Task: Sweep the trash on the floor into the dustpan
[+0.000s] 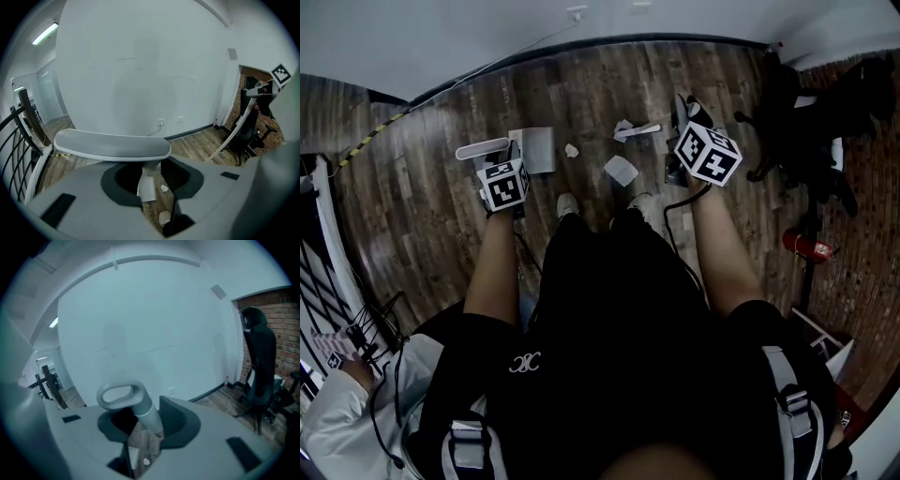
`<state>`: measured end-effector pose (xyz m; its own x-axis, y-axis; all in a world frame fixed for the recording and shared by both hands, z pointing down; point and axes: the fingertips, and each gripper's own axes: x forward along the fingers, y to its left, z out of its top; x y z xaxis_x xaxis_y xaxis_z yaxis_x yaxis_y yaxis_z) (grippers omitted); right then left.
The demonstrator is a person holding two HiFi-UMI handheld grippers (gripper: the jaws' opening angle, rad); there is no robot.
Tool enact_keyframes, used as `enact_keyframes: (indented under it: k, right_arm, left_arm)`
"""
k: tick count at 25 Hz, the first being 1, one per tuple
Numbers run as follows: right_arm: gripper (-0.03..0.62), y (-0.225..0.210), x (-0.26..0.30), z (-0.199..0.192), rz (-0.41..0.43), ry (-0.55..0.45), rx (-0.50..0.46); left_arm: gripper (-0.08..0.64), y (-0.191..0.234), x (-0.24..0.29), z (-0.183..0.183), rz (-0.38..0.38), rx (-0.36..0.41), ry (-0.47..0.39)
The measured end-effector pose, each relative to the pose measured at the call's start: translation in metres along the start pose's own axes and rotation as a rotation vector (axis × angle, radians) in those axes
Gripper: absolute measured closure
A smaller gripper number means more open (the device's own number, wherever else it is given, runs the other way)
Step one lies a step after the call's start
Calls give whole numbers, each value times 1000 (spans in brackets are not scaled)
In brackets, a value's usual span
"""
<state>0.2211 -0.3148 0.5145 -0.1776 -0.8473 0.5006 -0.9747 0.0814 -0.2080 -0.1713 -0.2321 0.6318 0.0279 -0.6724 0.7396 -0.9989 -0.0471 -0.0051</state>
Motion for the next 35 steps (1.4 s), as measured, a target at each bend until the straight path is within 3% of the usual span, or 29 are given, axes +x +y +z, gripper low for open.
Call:
enact_keyframes:
  k: [4,8,20,29,35]
  right_arm:
    - [463,46,8,-5,71,13,-14]
    - [463,82,19,-5,108,18,33]
    - [453,153,45,-23,112,37,324]
    - [461,147,20,-8,126,3,280]
    - [483,102,-40,13,126,-89,246]
  left_arm:
    - [442,4,1,-5,-8,-3,4]
    - [442,11,2,-9,-18,-7,3]
    - [442,42,5,-20,-45,-9,-4]
    - [439,46,7,-11,-100,-10,-5]
    - [434,42,13,-5,-145,-14,13]
